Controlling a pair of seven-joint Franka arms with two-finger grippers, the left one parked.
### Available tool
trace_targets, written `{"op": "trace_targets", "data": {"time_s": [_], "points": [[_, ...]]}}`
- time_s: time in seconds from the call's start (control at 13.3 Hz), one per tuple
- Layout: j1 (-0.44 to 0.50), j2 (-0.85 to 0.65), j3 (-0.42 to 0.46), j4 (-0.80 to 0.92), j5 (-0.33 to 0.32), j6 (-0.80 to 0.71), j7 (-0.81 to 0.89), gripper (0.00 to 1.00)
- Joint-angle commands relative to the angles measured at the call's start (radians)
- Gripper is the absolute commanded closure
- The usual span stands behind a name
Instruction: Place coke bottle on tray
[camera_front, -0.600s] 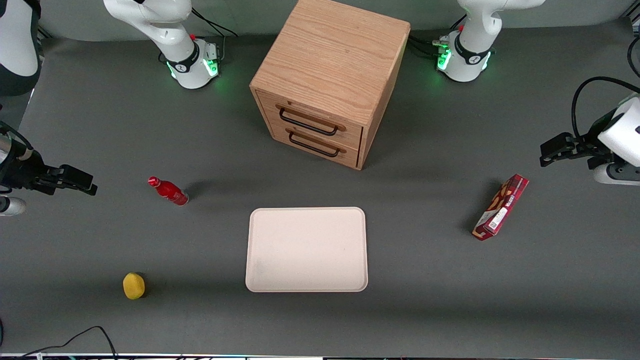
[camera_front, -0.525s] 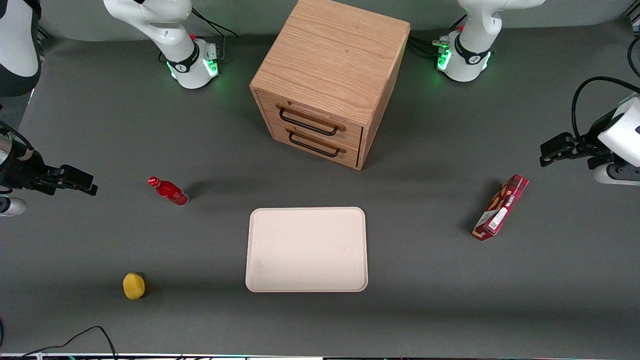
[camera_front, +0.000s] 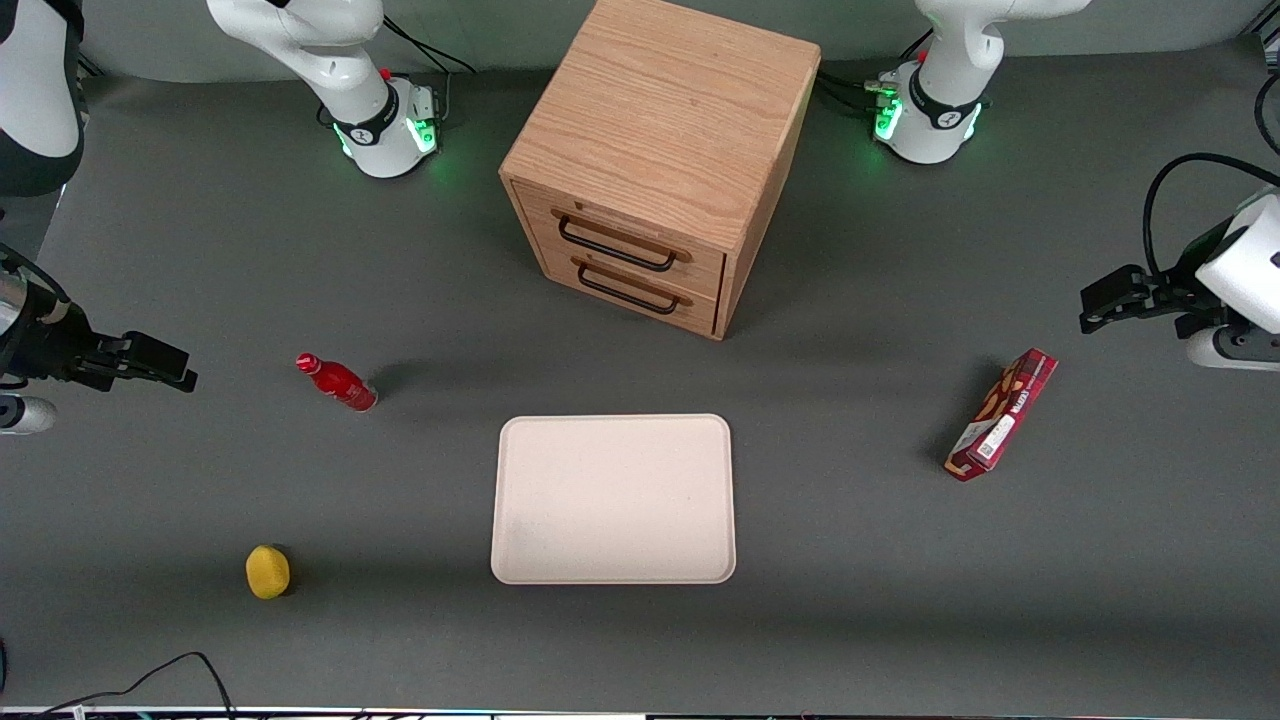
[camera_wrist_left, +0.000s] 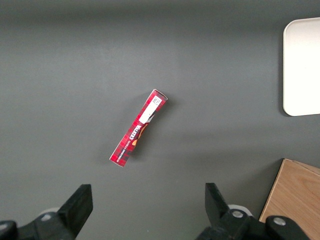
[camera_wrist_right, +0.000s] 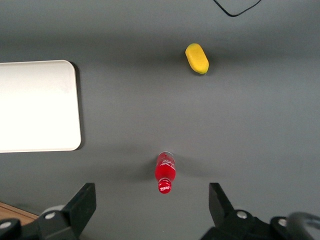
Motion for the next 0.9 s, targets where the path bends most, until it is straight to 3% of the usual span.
{"op": "trace_targets", "data": {"time_s": [0.0,0.82], "points": [[-0.008,0.001,0.008,-0.014,0.000,-0.010,-0.009,0.00],[-0.005,-0.001,0.013,-0.054,-0.011,0.006,-0.012,0.00]]}}
